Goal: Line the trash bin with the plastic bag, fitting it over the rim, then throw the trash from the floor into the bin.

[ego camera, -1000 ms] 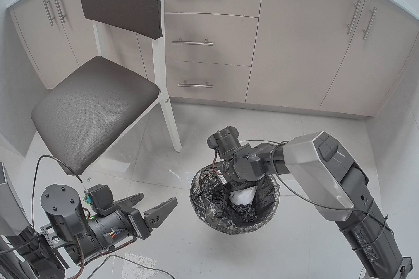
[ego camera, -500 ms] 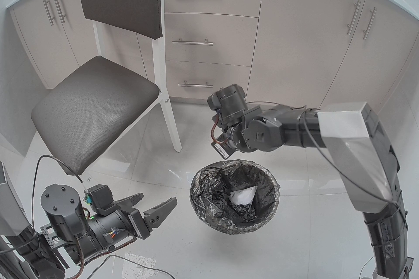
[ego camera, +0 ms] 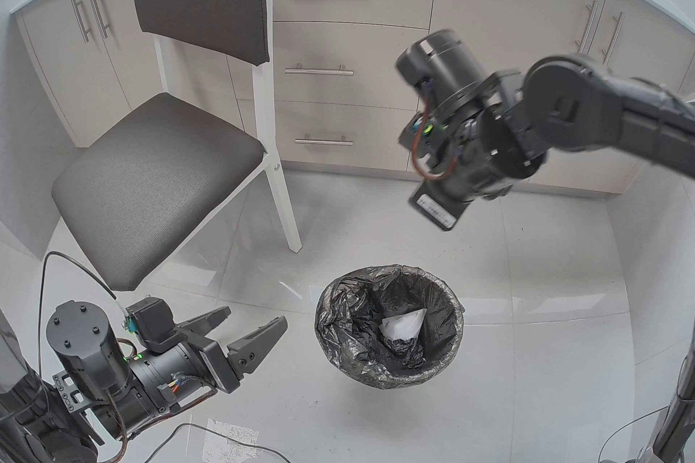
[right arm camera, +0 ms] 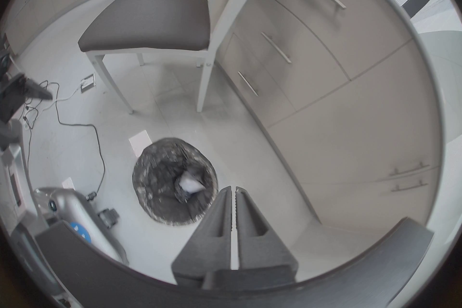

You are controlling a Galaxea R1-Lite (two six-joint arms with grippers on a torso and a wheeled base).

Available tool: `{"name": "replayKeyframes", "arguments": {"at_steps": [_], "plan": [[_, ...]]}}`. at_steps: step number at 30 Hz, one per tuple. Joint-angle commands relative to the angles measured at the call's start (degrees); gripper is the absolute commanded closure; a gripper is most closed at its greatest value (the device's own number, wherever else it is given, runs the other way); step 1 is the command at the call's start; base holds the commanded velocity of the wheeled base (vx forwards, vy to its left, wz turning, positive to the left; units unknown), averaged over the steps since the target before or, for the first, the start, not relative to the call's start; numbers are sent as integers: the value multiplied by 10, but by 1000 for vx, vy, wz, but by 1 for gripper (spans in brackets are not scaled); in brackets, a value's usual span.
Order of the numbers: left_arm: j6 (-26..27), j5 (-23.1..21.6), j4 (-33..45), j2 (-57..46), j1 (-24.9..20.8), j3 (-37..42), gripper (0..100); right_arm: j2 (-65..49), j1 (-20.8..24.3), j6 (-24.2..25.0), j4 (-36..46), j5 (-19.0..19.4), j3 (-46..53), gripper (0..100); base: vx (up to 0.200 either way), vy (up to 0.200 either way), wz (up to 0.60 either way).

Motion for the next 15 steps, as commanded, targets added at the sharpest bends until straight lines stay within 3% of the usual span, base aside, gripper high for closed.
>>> {"name": "replayKeyframes", "arguments": {"at_steps": [1, 3, 6, 8, 11, 15], "plan": [[60, 38, 6, -90, 0, 10, 0, -151, 6, -9, 104, -46, 0, 100, 0, 0, 0], [89, 65, 6, -107, 1, 10, 0, -180, 4, -10, 138, -53, 0, 100, 0, 0, 0], [212, 165, 10, -170, 24, 10, 0, -270, -18, -10, 235, -56, 0, 100, 0, 0, 0], [277, 210, 20, -224, 53, 10, 0, -312, -61, -15, 277, -56, 0, 100, 0, 0, 0], [363, 227, 59, -336, 113, 9, 0, -367, -146, -30, 337, -45, 0, 100, 0, 0, 0], [380, 227, 227, -510, 207, -8, 0, -435, -224, -32, 396, 10, 0, 100, 0, 0, 0]]}}
